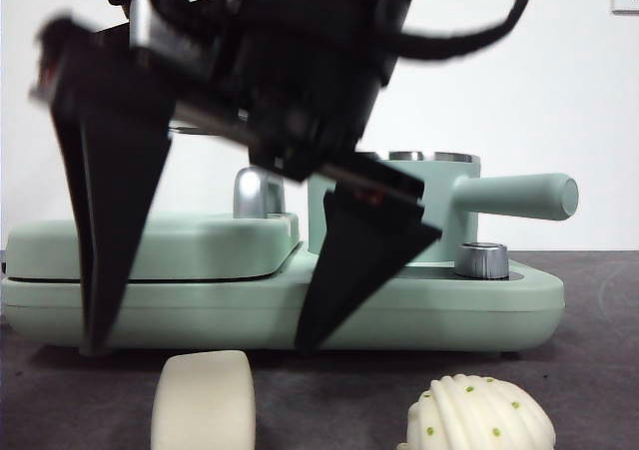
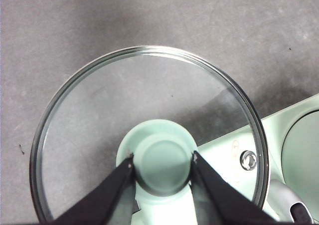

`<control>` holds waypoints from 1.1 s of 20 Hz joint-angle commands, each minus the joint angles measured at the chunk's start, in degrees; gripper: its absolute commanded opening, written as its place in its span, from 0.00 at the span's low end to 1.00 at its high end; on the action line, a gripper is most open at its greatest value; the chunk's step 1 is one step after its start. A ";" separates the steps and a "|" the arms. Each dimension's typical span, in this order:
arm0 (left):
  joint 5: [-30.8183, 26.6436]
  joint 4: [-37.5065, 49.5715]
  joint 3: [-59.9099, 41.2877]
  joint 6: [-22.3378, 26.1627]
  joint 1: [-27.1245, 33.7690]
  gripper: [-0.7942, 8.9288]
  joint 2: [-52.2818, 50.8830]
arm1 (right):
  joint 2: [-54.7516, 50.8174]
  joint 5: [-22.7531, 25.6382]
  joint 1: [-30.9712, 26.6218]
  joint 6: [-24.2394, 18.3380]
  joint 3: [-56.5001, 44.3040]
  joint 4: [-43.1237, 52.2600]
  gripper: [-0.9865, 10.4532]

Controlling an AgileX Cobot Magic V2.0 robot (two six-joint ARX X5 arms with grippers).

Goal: Put the buns in a small steamer

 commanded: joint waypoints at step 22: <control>0.09 1.11 2.69 -0.22 0.24 0.13 -0.46 | 4.61 0.17 -5.66 -6.93 24.28 -23.17 0.20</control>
